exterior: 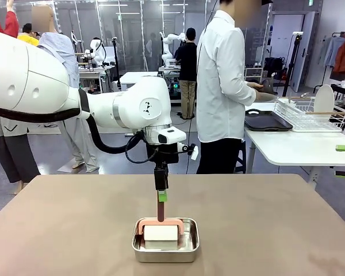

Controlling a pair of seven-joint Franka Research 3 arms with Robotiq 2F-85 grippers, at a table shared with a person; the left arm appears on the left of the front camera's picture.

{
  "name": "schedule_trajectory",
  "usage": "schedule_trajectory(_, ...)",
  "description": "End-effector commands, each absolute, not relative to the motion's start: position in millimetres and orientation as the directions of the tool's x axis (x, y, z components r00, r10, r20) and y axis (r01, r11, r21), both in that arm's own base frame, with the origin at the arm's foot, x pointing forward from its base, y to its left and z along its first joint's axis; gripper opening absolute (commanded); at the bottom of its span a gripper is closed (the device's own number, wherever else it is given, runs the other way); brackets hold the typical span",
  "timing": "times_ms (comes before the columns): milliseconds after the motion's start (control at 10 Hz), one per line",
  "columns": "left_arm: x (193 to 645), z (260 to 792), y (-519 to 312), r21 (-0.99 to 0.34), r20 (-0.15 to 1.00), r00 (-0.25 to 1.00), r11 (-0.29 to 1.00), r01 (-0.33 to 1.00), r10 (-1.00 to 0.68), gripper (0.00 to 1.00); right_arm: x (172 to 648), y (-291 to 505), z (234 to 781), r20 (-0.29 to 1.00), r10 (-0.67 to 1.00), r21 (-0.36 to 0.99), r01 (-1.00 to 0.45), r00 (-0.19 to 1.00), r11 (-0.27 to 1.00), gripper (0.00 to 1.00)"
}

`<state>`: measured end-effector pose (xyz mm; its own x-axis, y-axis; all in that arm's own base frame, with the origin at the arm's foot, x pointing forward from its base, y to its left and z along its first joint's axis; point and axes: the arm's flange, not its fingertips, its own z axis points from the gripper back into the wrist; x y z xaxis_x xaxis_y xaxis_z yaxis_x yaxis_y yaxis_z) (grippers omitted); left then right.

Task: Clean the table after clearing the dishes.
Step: Place the Lint Roller back on top of the Airtight Container.

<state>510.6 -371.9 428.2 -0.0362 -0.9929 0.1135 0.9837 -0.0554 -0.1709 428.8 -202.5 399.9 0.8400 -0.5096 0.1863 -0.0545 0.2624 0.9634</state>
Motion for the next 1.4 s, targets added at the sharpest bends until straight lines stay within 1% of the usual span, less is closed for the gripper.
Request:
schedule_trajectory(0,510.0,428.7,-371.6,-0.173,0.108,-0.038,-0.056,0.983,-0.993,1.00,426.7,-201.8,403.3,0.189,-0.500,0.962,-0.057,0.845,0.268,1.00)
schedule_trajectory(700,510.7,427.0,-371.9,-0.173,0.112,-0.036,-0.055,0.983,-0.993,1.00,426.7,-201.8,403.3,0.189,-0.500,0.962,-0.057,0.845,0.268,1.00)
schedule_trajectory(800,522.2,448.5,-360.5,-0.143,0.105,0.025,0.010,0.990,-0.994,1.00,426.7,-201.8,403.3,0.189,-0.500,0.962,-0.057,0.845,0.268,1.00)
schedule_trajectory(1000,544.9,487.9,-330.7,-0.161,0.256,0.231,0.194,0.968,-0.939,1.00,426.7,-201.8,403.3,0.189,-0.500,0.962,-0.057,0.845,0.268,1.00)
schedule_trajectory(1100,546.0,505.1,-304.8,-0.178,0.326,0.336,0.292,0.940,-0.883,1.00,426.7,-201.8,403.3,0.189,-0.500,0.962,-0.057,0.845,0.268,1.00)
schedule_trajectory(1300,527.6,529.6,-224.6,-0.286,0.413,0.551,0.471,0.834,-0.725,1.00,426.7,-201.8,403.3,0.189,-0.500,0.962,-0.057,0.845,0.268,1.00)
